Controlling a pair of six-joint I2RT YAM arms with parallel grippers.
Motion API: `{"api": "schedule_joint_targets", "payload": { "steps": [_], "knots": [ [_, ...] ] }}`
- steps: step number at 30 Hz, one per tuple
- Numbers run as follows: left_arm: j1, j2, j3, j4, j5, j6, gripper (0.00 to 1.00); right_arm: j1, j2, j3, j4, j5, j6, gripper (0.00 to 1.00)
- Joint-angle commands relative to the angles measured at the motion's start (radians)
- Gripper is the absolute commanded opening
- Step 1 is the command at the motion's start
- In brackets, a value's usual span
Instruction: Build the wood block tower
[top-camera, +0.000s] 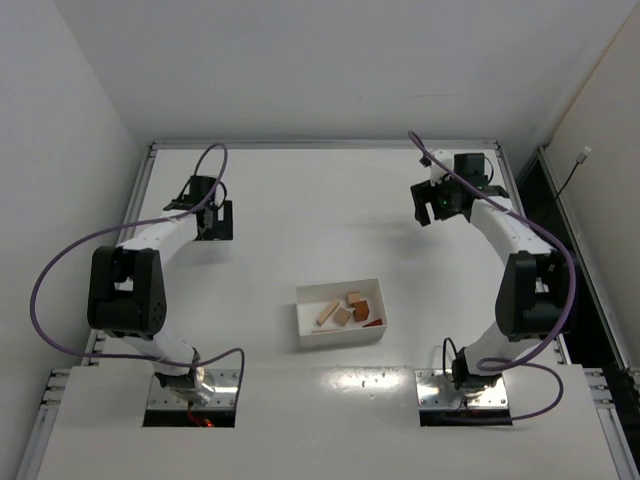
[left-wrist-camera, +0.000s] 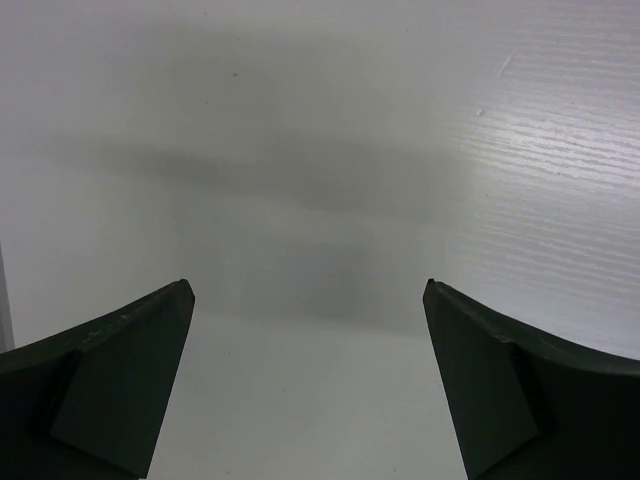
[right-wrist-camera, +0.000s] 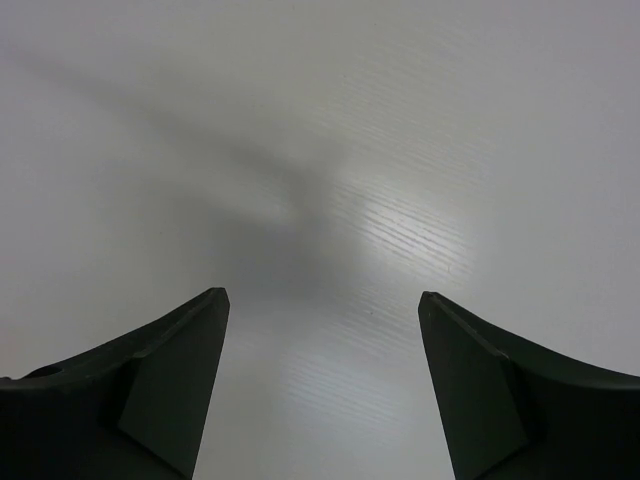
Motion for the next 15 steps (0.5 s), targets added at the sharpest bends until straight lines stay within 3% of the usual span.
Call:
{"api": "schedule_joint_targets", "payload": {
  "steps": [1,5,8,12,15],
  "knots": [
    [0.009,-0.051,0.063,-0.012,0.046,0.015,0.99,0.032,-0.067,0.028,0.000,-0.098,-0.065,0.73],
    [0.019,-0.152,0.042,0.026,0.160,0.123,0.99,0.095,-0.107,0.062,-0.052,-0.232,-0.137,0.73],
    [0.019,-0.192,0.031,0.037,0.188,0.158,0.99,0.164,-0.107,0.118,-0.141,-0.336,-0.235,0.68],
    [0.028,-0.192,0.067,-0.024,0.199,0.168,0.99,0.262,-0.107,0.236,-0.347,-0.485,-0.397,0.63],
    [0.028,-0.192,0.058,-0.024,0.208,0.168,0.99,0.368,-0.060,0.330,-0.492,-0.508,-0.571,0.60]
  ]
}}
